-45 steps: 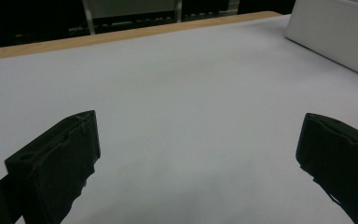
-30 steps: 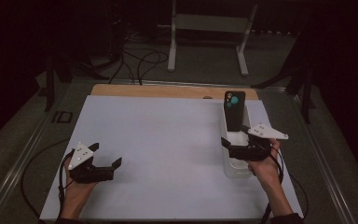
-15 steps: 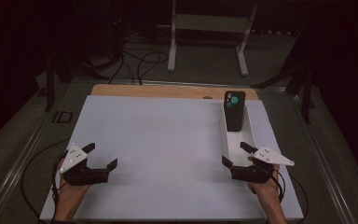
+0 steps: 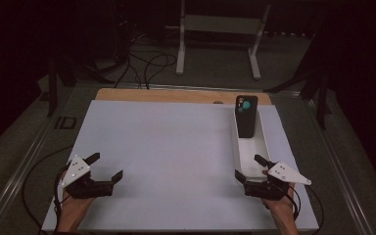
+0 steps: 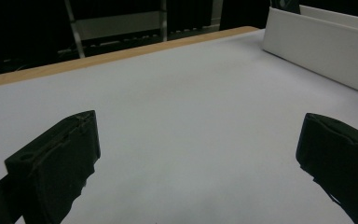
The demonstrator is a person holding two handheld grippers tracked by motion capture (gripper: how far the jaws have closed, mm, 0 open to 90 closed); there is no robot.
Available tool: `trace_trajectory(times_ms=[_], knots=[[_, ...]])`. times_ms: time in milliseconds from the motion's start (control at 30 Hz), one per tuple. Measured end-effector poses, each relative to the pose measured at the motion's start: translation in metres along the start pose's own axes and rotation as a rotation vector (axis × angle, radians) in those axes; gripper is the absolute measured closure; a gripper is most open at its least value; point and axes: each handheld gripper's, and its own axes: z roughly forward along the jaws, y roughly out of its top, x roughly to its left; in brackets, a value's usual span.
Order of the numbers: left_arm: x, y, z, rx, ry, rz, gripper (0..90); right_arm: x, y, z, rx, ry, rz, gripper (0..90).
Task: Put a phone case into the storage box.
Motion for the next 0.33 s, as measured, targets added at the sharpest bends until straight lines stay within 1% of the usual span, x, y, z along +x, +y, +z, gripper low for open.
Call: trace_trajectory(times_ms=[67,200,333], knots=[[0.0002,-0.0018,0.0004,-0.005,0.005,0.008,0.2,0.0003,-0.0006,0.0009,0.003,-0.002,0.003,8.3],[0.0008,-0.0028,0.0004,-0.013,0.016,0.002,0.2,0.0015,-0.0003,0.0006,0.003,-0.003,-0.015,8.3],[0.0004,-0.0024,0.0009,-0.013,0.02,0.002,0.2,0.0008,-0.0007,0.0008,0.001,-0.002,-0.014,8.3]])
